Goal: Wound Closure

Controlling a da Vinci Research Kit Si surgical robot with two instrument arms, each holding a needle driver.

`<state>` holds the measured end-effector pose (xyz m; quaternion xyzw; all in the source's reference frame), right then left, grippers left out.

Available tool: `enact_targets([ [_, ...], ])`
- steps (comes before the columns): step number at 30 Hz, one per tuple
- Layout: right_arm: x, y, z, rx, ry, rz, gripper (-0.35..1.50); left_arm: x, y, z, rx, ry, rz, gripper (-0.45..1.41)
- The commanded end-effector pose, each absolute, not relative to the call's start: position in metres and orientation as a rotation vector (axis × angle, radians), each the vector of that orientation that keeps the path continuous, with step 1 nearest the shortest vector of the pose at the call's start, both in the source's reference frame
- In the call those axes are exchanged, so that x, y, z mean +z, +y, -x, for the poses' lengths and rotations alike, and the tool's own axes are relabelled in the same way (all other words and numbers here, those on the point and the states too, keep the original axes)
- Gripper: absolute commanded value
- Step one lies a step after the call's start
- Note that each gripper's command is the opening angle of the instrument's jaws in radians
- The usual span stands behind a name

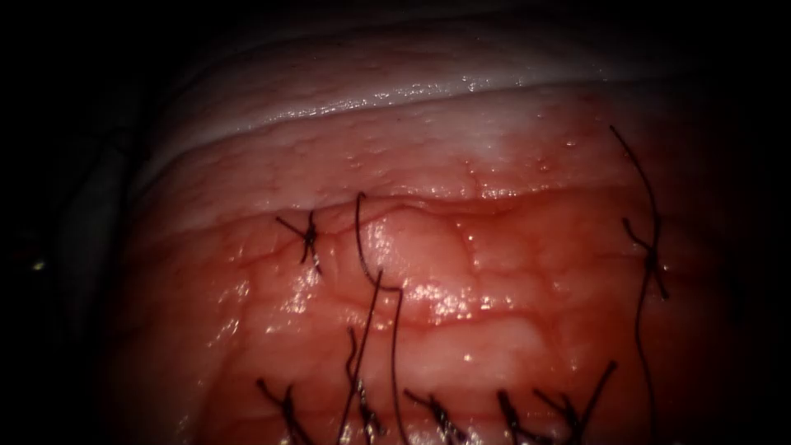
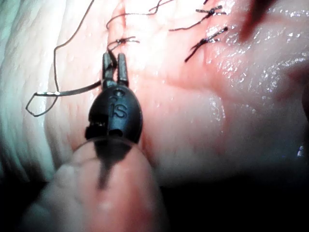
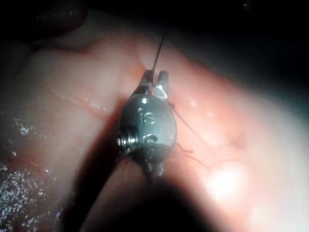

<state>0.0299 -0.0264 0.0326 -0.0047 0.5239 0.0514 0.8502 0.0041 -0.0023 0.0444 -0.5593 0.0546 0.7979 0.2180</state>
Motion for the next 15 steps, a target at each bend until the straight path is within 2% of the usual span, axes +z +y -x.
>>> enact_targets([
  [1, 0.034, -0.0253, -0.0301, 0.097, 1.108, 0.022, 1.21, 0.045, -0.0022, -0.0037, 2.209, 0.15, 1.552, -0.45],
  [2, 0.0343, -0.0249, -0.0297, 0.1, 1.12, 0.034, 1.28, 0.045, -0.0022, -0.0038, 2.209, 0.149, 1.553, -0.45],
  [7, 0.0361, -0.022, -0.0278, 0.098, 1.165, 0.09, 1.37, 0.045, -0.0022, -0.0039, 2.21, 0.147, 1.554, -0.45],
  [15, 0.0398, -0.0187, -0.027, 0.091, 1.156, 0.12, 1.32, 0.0453, -0.0021, -0.0039, 2.21, 0.148, 1.554, -0.45],
])
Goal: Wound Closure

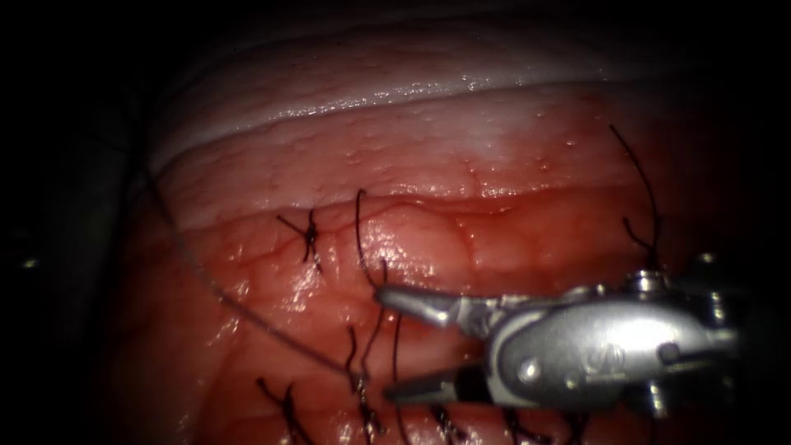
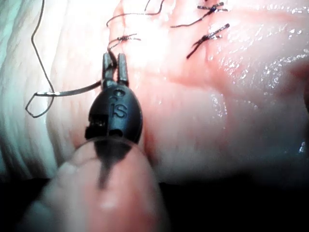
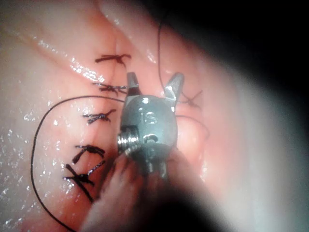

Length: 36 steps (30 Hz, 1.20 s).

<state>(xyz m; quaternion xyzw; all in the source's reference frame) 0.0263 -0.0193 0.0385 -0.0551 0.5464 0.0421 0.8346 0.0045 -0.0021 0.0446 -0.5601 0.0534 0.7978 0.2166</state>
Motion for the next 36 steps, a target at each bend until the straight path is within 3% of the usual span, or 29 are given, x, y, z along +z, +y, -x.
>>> enact_targets([
  [1, 0.0407, -0.0183, -0.0271, 0.092, 1.155, 0.122, 1.33, 0.0453, -0.0021, -0.0039, 2.21, 0.148, 1.554, -0.45],
  [7, 0.0454, -0.0168, -0.0282, 0.092, 1.147, 0.143, 1.38, 0.0453, -0.0021, -0.0039, 2.213, 0.147, 1.553, -0.45],
  [16, 0.0488, -0.0164, -0.0283, 0.094, 1.142, 0.156, 1.08, 0.0454, -0.0021, -0.004, 2.213, 0.147, 1.553, -0.45],
  [18, 0.0488, -0.0165, -0.0279, 0.096, 1.147, 0.152, 0.76, 0.0454, -0.0021, -0.004, 2.213, 0.147, 1.553, -0.45],
  [19, 0.0487, -0.0167, -0.0277, 0.102, 1.146, 0.14, 0.39, 0.0454, -0.0021, -0.004, 2.213, 0.147, 1.553, -0.45],
  [20, 0.0486, -0.0169, -0.0275, 0.1, 1.137, 0.118, -0.28, 0.0454, -0.0021, -0.004, 2.213, 0.147, 1.553, -0.45],
  [21, 0.0485, -0.017, -0.0274, 0.115, 1.126, 0.085, -0.35, 0.0454, -0.0021, -0.004, 2.213, 0.147, 1.553, -0.45],
  [36, 0.0388, -0.0235, -0.0279, 0.133, 1.06, -0.014, -0.35, 0.0459, -0.002, -0.0038, 2.219, 0.145, 1.55, -0.45],
])
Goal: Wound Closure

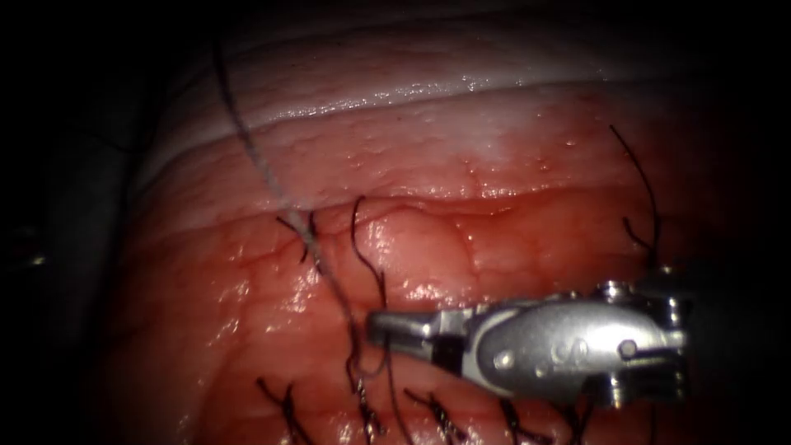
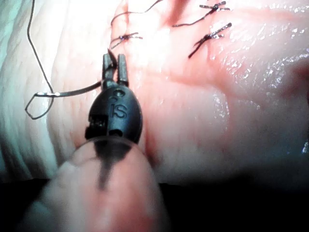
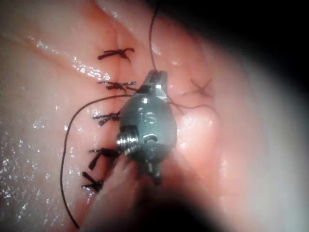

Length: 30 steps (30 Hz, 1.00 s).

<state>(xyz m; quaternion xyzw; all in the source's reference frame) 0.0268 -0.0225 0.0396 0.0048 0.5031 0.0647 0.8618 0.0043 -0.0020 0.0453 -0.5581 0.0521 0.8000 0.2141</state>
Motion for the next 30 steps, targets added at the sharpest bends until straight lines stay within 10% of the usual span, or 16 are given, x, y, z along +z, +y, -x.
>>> enact_targets([
  [1, 0.0371, -0.0245, -0.0281, 0.131, 1.058, -0.016, -0.35, 0.046, -0.002, -0.0038, 2.222, 0.143, 1.549, -0.45],
  [15, 0.0291, -0.0296, -0.032, -0.064, 1.044, -0.02, -0.35, 0.0466, -0.0017, -0.0043, 2.224, 0.133, 1.563, -0.45],
  [20, 0.0316, -0.027, -0.0314, -0.082, 1.105, 0.083, 1.25, 0.0468, -0.0017, -0.0045, 2.223, 0.128, 1.572, -0.45],
  [30, 0.0382, -0.0208, -0.0274, -0.057, 1.13, 0.148, 1.33, 0.0474, -0.0017, -0.0045, 2.234, 0.121, 1.573, -0.45],
])
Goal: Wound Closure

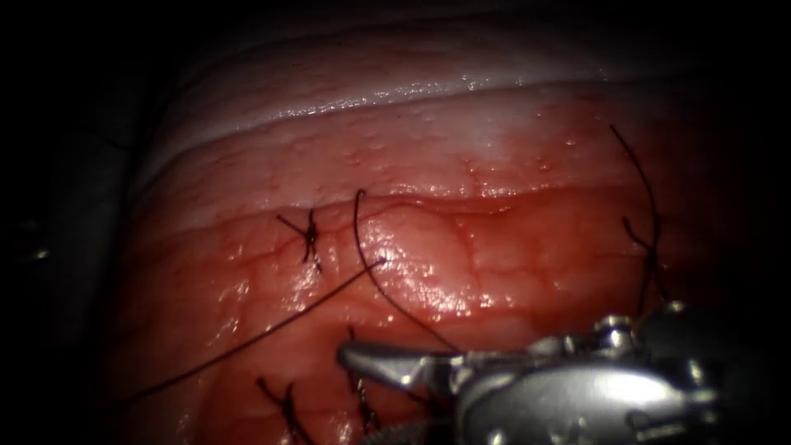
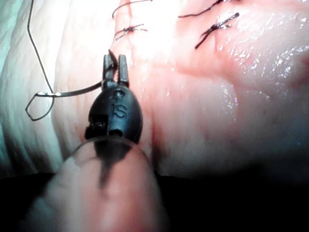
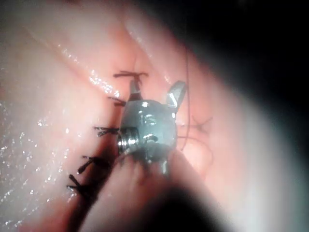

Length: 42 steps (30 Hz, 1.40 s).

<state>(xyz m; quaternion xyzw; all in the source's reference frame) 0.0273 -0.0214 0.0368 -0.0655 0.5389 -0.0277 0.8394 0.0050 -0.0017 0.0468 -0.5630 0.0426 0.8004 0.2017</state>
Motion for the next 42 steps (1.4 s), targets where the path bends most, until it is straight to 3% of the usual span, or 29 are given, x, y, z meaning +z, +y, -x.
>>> enact_targets([
  [1, 0.039, -0.02, -0.0273, -0.053, 1.121, 0.152, 1.28, 0.047, -0.002, -0.0045, 2.237, 0.118, 1.572, -0.45],
  [7, 0.042, -0.019, -0.0273, -0.033, 1.102, 0.159, 1.04, 0.048, -0.002, -0.0043, 2.237, 0.12, 1.57, -0.45],
  [16, 0.048, -0.018, -0.0295, 0.024, 1.089, 0.157, 1.03, 0.048, -0.002, -0.0038, 2.242, 0.114, 1.574, -0.45],
  [17, 0.048, -0.018, -0.0295, 0.029, 1.089, 0.155, 0.94, 0.048, -0.002, -0.0038, 2.242, 0.114, 1.574, -0.45],
  [19, 0.048, -0.017, -0.0296, 0.045, 1.089, 0.146, 0.49, 0.048, -0.002, -0.0038, 2.242, 0.115, 1.574, -0.45],
  [21, 0.048, -0.017, -0.0295, 0.071, 1.094, 0.13, -0.35, 0.048, -0.002, -0.0038, 2.242, 0.115, 1.574, -0.45],
  [42, 0.033, -0.027, -0.0274, 0.154, 1.031, 0.014, -0.35, 0.055, 0.003, -0.0018, 2.255, 0.163, 1.525, -0.45],
])
